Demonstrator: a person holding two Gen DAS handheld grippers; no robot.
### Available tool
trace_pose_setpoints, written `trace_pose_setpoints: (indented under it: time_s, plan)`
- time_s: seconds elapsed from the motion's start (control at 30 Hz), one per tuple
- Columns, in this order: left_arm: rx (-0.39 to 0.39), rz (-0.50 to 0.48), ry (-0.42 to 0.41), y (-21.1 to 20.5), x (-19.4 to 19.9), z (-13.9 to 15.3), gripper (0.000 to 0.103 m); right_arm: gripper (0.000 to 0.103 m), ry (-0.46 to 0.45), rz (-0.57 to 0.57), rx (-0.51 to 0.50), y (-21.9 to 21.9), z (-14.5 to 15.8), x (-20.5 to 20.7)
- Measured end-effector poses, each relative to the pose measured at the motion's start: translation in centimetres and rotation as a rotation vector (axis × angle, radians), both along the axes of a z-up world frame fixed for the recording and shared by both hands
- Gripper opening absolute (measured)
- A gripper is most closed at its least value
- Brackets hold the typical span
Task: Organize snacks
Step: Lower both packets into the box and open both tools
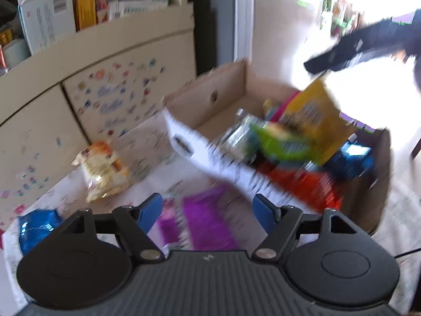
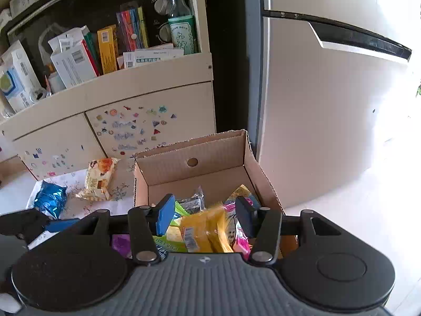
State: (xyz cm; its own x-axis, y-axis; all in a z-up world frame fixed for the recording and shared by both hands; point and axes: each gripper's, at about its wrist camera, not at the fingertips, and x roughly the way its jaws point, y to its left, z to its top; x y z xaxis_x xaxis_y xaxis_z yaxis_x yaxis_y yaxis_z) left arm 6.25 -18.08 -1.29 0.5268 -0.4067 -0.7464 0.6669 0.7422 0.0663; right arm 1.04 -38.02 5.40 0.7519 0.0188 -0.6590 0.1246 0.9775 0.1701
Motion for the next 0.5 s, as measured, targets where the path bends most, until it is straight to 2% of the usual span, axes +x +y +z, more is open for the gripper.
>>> trace_pose_setpoints:
  time_s: [0.1,0.17,0.27,0.4,0.5]
  plan:
    - [0.008,0.012,0.076,0.1,0.7,-2.1,0.082,0.058,0.007,0.013,0.003,0.2,-0.2,0.1]
    - [0.03,0.058,0.087,0.1,1.3,-3.6,0.081,0.058,0.018,0.01,0.02,0.0,-0.4,0.3]
    - [0.012,0.091,0.111,0.6,1.8,-5.3,0.069,0.058,0.029,-0.012,0.07,-0.5,-0.7,0.3]
    - [-0.036,0.136,0.106,1.0,1.9,-5.0,0.067,0.058,0.026,-0.045,0.091,-1.1,-0.5,0.1]
    - [-0.058,0.183,0.052,1.1,2.0,-3.4,0.067,0.058,0.014,-0.059,0.101,-1.3,-0.3,0.0]
